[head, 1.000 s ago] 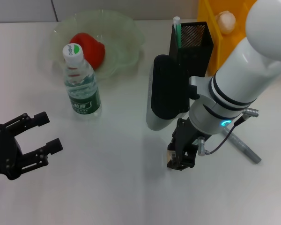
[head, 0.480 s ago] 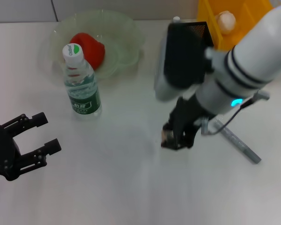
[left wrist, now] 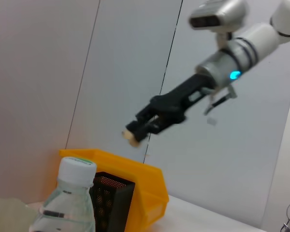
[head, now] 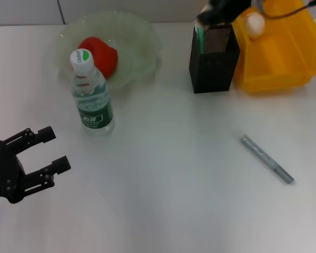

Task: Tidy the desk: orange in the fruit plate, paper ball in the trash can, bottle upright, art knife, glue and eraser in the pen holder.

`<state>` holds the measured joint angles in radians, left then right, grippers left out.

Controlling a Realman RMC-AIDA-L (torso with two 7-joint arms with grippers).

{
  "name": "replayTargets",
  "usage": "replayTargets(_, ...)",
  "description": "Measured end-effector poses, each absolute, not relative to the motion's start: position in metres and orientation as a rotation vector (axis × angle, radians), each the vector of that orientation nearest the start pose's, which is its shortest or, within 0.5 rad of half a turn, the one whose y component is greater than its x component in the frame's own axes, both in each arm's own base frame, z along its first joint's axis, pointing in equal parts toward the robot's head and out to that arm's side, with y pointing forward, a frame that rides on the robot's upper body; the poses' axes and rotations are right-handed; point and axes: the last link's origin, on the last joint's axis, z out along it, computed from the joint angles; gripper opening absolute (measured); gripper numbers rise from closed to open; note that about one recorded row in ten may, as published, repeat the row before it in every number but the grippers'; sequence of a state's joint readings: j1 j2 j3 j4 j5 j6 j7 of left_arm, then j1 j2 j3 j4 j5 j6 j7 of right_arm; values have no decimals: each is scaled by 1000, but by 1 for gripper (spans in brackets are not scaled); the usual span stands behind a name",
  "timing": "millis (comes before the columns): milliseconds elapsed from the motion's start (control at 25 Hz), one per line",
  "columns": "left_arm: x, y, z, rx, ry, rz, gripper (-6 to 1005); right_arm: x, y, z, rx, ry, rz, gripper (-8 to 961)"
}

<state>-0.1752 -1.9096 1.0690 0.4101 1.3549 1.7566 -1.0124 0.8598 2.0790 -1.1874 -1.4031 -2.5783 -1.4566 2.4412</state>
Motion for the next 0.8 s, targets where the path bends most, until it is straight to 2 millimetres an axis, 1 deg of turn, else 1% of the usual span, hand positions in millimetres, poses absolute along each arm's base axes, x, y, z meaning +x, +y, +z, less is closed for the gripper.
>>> replayTargets(120, -331, 217, 35, -2507, -571, -1060, 785, 81, 439, 44, -2419, 546, -198, 372)
replayTargets(240, -330, 218, 34, -2507, -568, -1063, 785, 88, 450, 36, -2377, 569, -244, 371)
replayTargets(440, -330, 219, 34, -2508, -566, -1065, 785, 95, 457, 21, -2386, 605, -286, 367)
replayTargets(640, -329, 219, 34, -2508, -565, -1064, 786, 97, 457, 14, -2388, 587, -294, 422)
replayTargets(800, -329, 219, 34, -2508, -564, -1063, 786, 94, 455, 13, -2394, 577, -296, 465)
